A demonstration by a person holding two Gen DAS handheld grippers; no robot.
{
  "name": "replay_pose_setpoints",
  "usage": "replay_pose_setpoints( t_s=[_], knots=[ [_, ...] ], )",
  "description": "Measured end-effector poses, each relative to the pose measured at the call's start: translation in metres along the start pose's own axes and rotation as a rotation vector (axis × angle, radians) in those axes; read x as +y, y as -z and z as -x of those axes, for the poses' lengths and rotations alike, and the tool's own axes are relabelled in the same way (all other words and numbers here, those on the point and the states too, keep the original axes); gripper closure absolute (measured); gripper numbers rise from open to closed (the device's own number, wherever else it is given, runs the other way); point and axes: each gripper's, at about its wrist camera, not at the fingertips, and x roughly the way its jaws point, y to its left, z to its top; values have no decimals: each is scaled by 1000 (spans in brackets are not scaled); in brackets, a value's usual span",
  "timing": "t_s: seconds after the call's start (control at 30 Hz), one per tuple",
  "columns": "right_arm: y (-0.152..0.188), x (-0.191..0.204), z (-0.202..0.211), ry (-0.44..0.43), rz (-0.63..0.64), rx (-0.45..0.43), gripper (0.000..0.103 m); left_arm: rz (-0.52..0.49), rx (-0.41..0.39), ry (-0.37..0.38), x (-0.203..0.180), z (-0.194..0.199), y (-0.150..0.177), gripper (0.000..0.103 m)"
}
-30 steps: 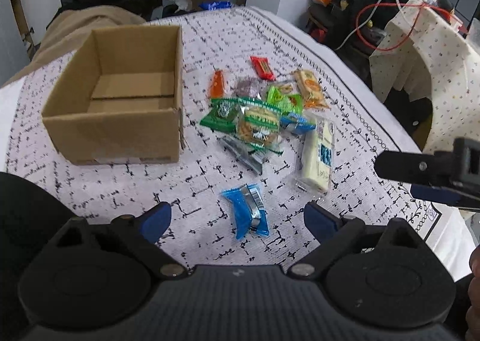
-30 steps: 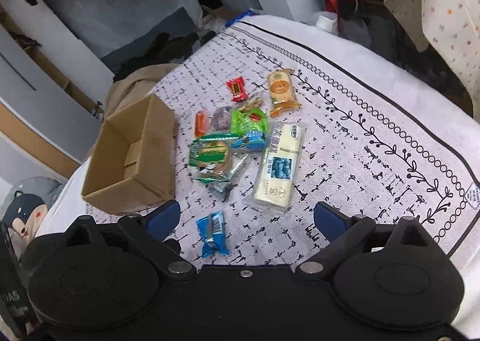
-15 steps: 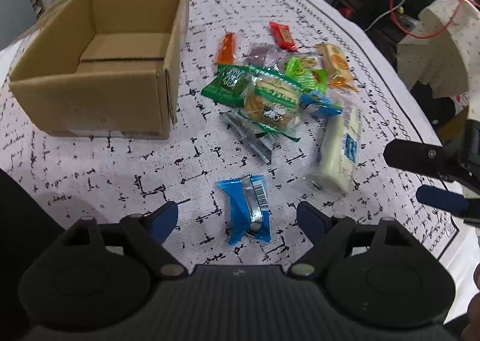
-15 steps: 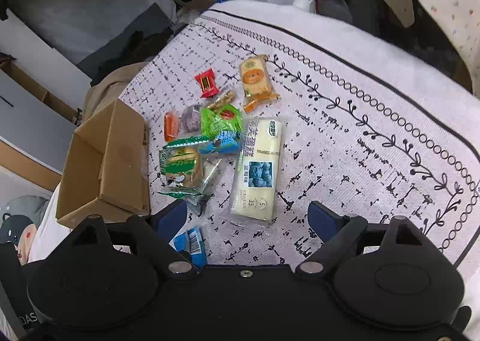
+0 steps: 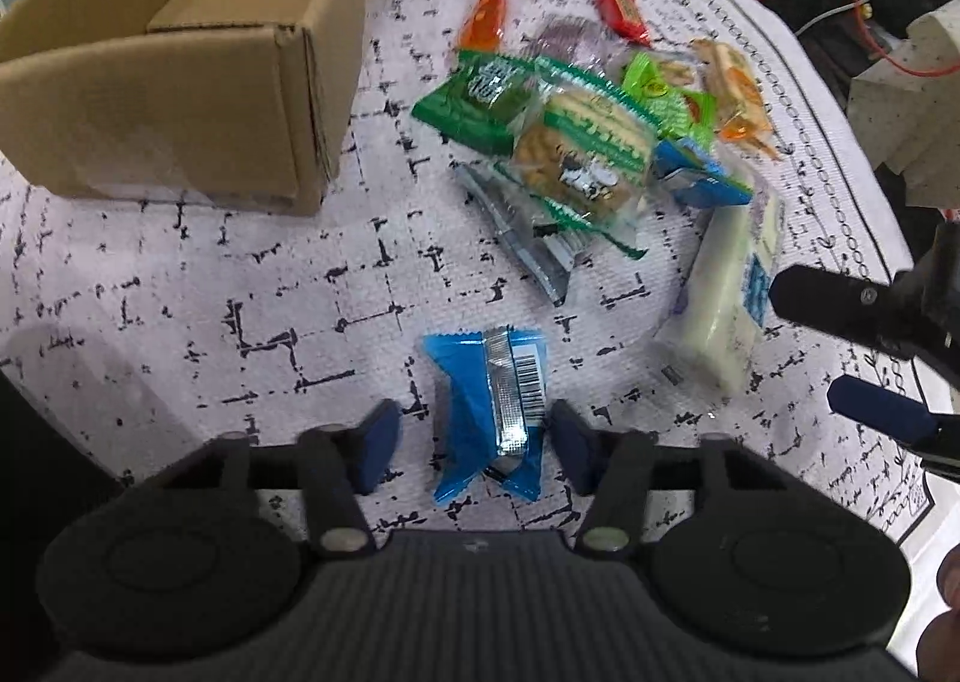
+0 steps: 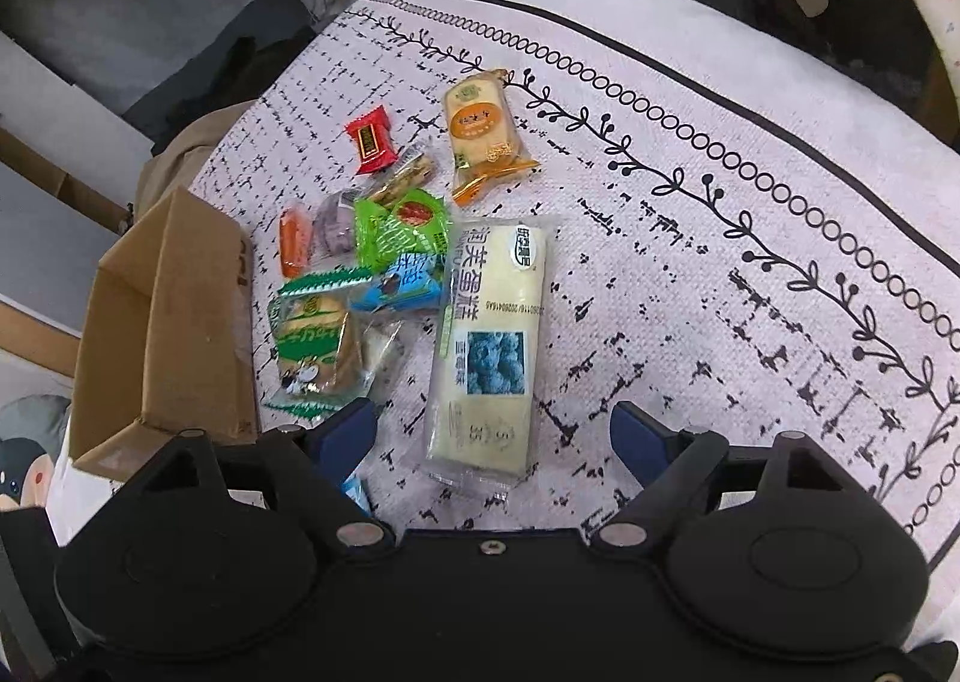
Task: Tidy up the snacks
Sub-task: 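Close the left tool on the blue candy while the right tool grasps the cream bar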
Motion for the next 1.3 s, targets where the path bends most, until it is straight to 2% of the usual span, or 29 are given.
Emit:
replay_pose_setpoints(
  t_s=[0.13,0.27,0.33,0.4,0.47,0.5,0.63,1.0,1.3],
  knots=[
    [-6,2,-13,12,-2,19,20,5,-16,4,-1,2,-3,70],
    [-9,2,-25,34,5,45,24,1,-40,10,0,10,-8,70],
    [-10,2,-32,44,6,60,35,-4,-59,19,1,16,-11,70],
    [-11,3,-37,53,15,64,37,-9,-78,18,2,21,-15,70],
    [-12,6,-40,52,28,58,51,-6,-87,16,4,25,-19,70],
    [-12,6,-40,40,26,59,64,-7,-94,15,5,28,-21,70],
    [-10,9,-31,24,30,37,68,-25,-141,7,7,44,-26,70],
    [-8,21,5,-70,47,-53,69,-39,-250,16,9,92,-33,70],
    [-11,38,24,-193,93,-124,69,-26,-344,9,24,127,-55,70]
  ],
)
